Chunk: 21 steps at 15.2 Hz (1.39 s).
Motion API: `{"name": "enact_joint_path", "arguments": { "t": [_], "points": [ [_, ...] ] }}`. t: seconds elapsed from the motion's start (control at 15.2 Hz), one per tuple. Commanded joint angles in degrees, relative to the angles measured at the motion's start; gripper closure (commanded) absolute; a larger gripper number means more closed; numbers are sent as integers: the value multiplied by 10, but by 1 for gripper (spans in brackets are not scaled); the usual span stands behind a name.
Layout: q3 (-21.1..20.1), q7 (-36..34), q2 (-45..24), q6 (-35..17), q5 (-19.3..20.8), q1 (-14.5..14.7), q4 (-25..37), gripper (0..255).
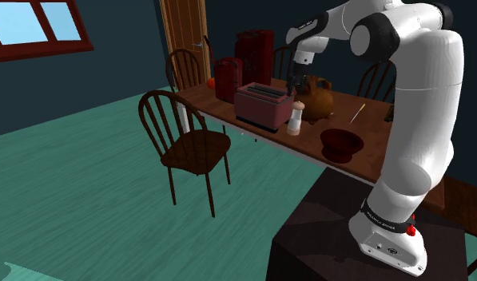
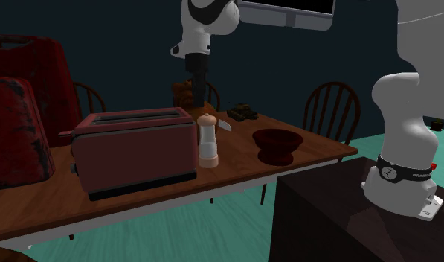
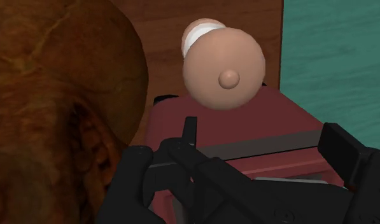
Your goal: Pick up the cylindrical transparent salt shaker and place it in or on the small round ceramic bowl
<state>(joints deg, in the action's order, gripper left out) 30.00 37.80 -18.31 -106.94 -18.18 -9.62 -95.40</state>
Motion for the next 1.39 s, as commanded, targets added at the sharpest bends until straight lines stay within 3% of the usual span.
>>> {"name": "enact_joint_path", "arguments": {
  "t": [0.0, 0.33, 0.86, 0.92, 1.25, 1.32],
  "points": [
    [1, -1, -28, 14, -5, -9, 1, 0],
    [-8, 3, -35, -25, -11, -9, -32, 0],
    [-18, 1, -33, -26, -7, -17, -32, 0],
    [-20, -3, -34, -37, -8, -12, -41, 255],
    [-25, 14, -58, -83, -25, -15, -69, 255],
    [-20, 18, -29, -101, -15, -10, -113, 255]
  ]
}}
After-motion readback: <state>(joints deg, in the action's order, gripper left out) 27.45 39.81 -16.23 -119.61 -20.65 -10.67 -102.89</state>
